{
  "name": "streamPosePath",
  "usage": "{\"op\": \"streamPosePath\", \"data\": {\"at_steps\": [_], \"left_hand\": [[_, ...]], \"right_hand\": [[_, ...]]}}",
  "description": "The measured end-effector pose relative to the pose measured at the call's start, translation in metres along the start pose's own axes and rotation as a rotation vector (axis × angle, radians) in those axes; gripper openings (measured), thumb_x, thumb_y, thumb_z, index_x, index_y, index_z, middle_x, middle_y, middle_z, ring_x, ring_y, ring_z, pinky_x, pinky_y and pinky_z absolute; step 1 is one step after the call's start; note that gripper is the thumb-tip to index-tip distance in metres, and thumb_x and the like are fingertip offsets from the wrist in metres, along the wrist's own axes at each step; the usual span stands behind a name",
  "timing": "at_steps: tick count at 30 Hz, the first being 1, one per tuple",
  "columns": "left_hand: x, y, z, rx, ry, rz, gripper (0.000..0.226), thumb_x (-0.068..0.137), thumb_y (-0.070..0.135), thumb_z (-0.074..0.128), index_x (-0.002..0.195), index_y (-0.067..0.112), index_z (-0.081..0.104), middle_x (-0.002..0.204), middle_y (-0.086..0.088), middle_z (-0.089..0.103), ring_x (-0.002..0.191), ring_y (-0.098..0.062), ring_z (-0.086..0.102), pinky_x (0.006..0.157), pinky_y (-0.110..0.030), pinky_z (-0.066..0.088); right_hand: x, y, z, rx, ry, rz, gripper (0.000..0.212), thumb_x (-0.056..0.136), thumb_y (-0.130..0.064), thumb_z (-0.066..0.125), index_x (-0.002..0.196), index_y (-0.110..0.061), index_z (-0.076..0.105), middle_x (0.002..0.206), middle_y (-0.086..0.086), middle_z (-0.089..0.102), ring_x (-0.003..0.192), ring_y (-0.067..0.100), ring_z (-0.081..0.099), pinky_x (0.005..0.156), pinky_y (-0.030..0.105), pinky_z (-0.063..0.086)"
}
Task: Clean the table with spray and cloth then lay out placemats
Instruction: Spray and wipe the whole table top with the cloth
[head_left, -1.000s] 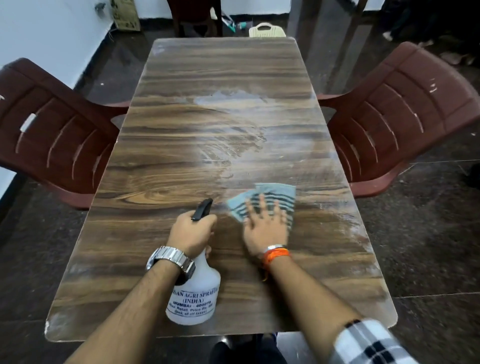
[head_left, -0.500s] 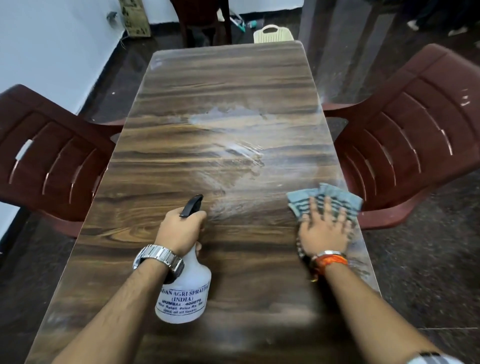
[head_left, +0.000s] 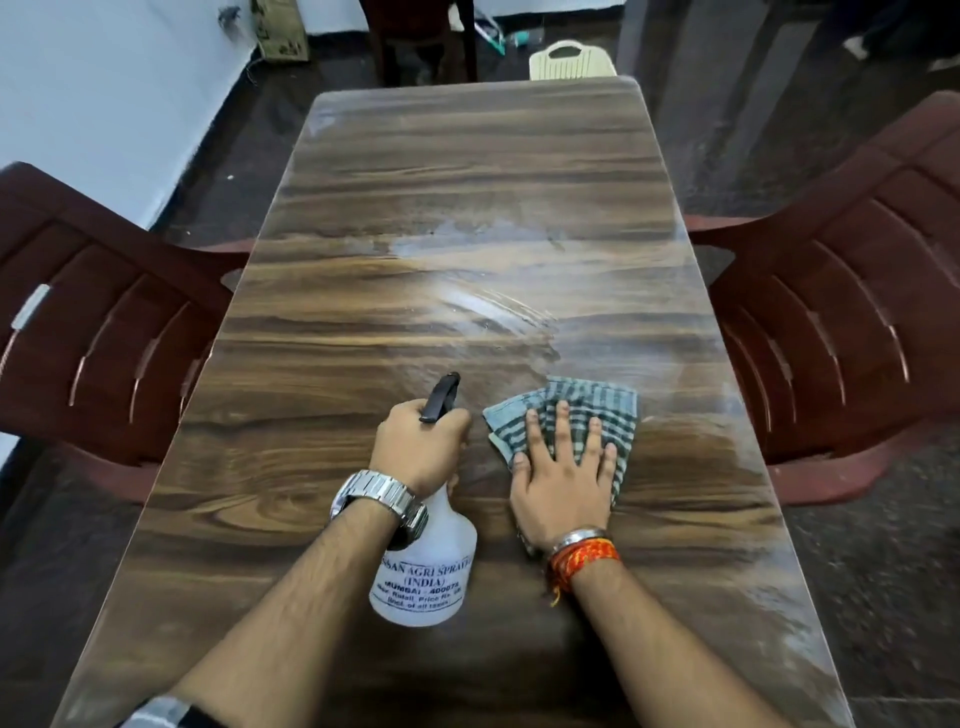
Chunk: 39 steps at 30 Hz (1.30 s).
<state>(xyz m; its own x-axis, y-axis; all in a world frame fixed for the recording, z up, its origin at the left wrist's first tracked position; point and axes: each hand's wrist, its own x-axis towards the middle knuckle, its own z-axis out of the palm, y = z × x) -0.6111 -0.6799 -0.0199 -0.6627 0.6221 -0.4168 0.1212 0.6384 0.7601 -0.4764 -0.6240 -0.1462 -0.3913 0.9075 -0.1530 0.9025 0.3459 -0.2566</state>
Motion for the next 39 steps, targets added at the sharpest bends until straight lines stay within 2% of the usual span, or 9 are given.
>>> {"op": "streamPosePath", "data": {"at_steps": [4, 7, 10, 13, 16, 18, 25, 36, 39], "left_hand": [[0.024, 0.005, -0.008, -0.03, 0.059, -0.011, 0.029, 0.075, 0.029, 0.058, 0.054, 0.016, 0.042, 0.051, -0.001, 0.047, 0.05, -0.022, 0.038, 0.051, -0.029, 0.03], [0.046, 0.004, -0.025, -0.13, 0.022, -0.082, 0.025, 0.068, 0.031, 0.058, 0.06, 0.008, 0.063, 0.061, -0.002, 0.073, 0.049, -0.024, 0.055, 0.058, -0.033, 0.047], [0.071, -0.003, -0.048, -0.14, 0.055, -0.071, 0.035, 0.065, 0.037, 0.063, 0.07, 0.005, 0.075, 0.069, -0.007, 0.077, 0.065, -0.029, 0.066, 0.071, -0.042, 0.055], [0.092, -0.011, -0.08, -0.122, 0.163, -0.042, 0.024, 0.076, 0.031, 0.065, 0.072, 0.01, 0.077, 0.066, 0.0, 0.077, 0.075, -0.026, 0.071, 0.072, -0.037, 0.052], [0.108, -0.014, -0.107, -0.103, 0.233, -0.071, 0.019, 0.08, 0.023, 0.063, 0.07, 0.009, 0.072, 0.05, 0.007, 0.069, 0.06, -0.021, 0.067, 0.058, -0.031, 0.051], [0.125, -0.018, -0.12, -0.089, 0.261, -0.072, 0.022, 0.074, 0.028, 0.063, 0.071, 0.008, 0.072, 0.053, 0.001, 0.071, 0.059, -0.028, 0.068, 0.056, -0.033, 0.052], [0.178, -0.01, -0.118, -0.145, 0.198, -0.089, 0.019, 0.08, 0.027, 0.063, 0.083, 0.009, 0.066, 0.076, -0.006, 0.079, 0.041, -0.027, 0.057, 0.06, -0.041, 0.052], [0.209, 0.021, -0.097, -0.143, 0.09, -0.049, 0.02, 0.079, 0.022, 0.06, 0.094, 0.01, 0.063, 0.079, -0.002, 0.08, 0.046, -0.027, 0.057, 0.065, -0.044, 0.051], [0.209, 0.022, -0.101, -0.132, 0.057, -0.047, 0.021, 0.083, 0.02, 0.059, 0.1, 0.008, 0.062, 0.082, -0.006, 0.079, 0.048, -0.027, 0.056, 0.062, -0.041, 0.05]], "right_hand": [[0.01, -0.026, 0.003, -0.031, -0.018, 0.132, 0.066, 0.088, -0.053, 0.026, 0.15, -0.037, 0.009, 0.16, 0.007, -0.004, 0.14, 0.049, -0.007, 0.109, 0.065, -0.007], [0.039, -0.076, 0.007, 0.0, -0.037, 0.15, 0.067, 0.09, -0.053, 0.029, 0.15, -0.032, 0.009, 0.159, 0.014, -0.007, 0.137, 0.055, -0.009, 0.105, 0.07, -0.01], [0.064, -0.134, 0.012, 0.026, -0.041, -0.283, 0.068, 0.086, -0.05, 0.015, 0.149, -0.026, 0.022, 0.158, 0.012, 0.01, 0.138, 0.054, 0.005, 0.107, 0.071, -0.001], [0.095, -0.187, 0.011, -0.137, -0.232, -0.728, 0.065, 0.091, -0.045, 0.016, 0.151, -0.022, 0.01, 0.16, 0.005, 0.006, 0.143, 0.043, -0.011, 0.112, 0.062, -0.004], [0.144, -0.223, 0.01, -0.211, -0.259, -0.885, 0.065, 0.094, -0.049, 0.035, 0.151, -0.027, 0.014, 0.16, -0.002, 0.004, 0.145, 0.033, -0.009, 0.114, 0.055, -0.002], [0.182, -0.25, 0.019, -0.184, -0.247, -0.905, 0.059, 0.092, -0.053, 0.036, 0.147, -0.036, 0.025, 0.16, -0.006, 0.005, 0.146, 0.031, -0.004, 0.115, 0.055, -0.001], [0.296, -0.243, 0.01, -0.045, -0.082, -0.434, 0.053, 0.093, -0.051, 0.025, 0.145, -0.05, 0.015, 0.159, -0.012, -0.002, 0.145, 0.037, -0.005, 0.111, 0.061, -0.008], [0.334, 0.043, -0.064, 0.036, 0.073, 0.415, 0.056, 0.091, -0.054, 0.022, 0.146, -0.048, 0.015, 0.16, -0.01, -0.002, 0.144, 0.039, -0.002, 0.112, 0.059, -0.007], [0.323, 0.078, -0.075, 0.046, 0.078, 0.485, 0.056, 0.091, -0.054, 0.02, 0.146, -0.046, 0.017, 0.16, -0.008, 0.0, 0.145, 0.036, 0.0, 0.114, 0.056, -0.005]]}}
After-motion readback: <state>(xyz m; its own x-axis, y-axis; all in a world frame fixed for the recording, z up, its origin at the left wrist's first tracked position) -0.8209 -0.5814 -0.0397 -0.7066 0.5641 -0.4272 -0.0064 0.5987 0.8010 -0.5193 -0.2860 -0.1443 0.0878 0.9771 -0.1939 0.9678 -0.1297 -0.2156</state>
